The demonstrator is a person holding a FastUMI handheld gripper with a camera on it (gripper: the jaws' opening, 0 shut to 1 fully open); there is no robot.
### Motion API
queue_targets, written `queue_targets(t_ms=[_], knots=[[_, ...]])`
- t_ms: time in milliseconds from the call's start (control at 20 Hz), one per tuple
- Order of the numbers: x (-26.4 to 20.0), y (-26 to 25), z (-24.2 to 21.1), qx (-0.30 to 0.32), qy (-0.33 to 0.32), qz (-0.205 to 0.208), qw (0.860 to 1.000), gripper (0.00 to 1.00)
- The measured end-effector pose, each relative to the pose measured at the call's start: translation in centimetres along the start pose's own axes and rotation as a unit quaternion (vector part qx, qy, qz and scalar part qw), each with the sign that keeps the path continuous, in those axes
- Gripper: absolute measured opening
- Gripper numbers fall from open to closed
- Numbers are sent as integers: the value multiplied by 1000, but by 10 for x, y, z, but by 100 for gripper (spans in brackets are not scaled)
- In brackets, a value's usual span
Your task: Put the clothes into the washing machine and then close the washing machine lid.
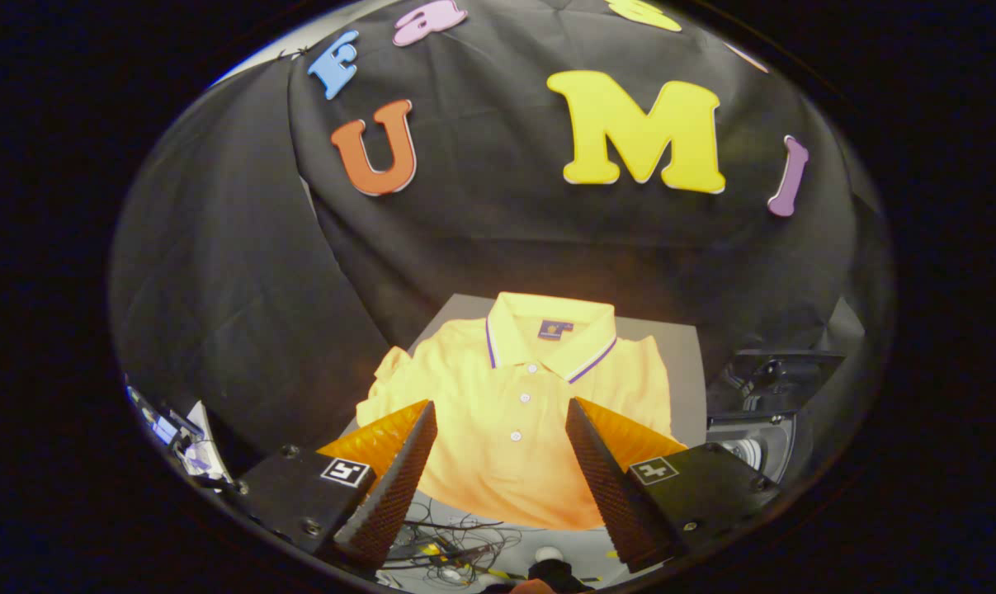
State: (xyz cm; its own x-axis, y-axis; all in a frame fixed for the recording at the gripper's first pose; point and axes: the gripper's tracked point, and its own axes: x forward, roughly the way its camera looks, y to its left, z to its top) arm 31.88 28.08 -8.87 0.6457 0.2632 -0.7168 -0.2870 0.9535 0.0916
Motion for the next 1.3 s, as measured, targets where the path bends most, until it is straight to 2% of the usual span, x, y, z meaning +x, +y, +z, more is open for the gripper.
queue_targets(t_ms=[400,900,1050,1300], knots=[[38,-10,4,8,90,-26,996,97],[83,-16,-11,36,193,-42,980,97],[93,-20,-17,43,207,-58,976,97],[95,-20,-21,11,194,-93,977,97]])
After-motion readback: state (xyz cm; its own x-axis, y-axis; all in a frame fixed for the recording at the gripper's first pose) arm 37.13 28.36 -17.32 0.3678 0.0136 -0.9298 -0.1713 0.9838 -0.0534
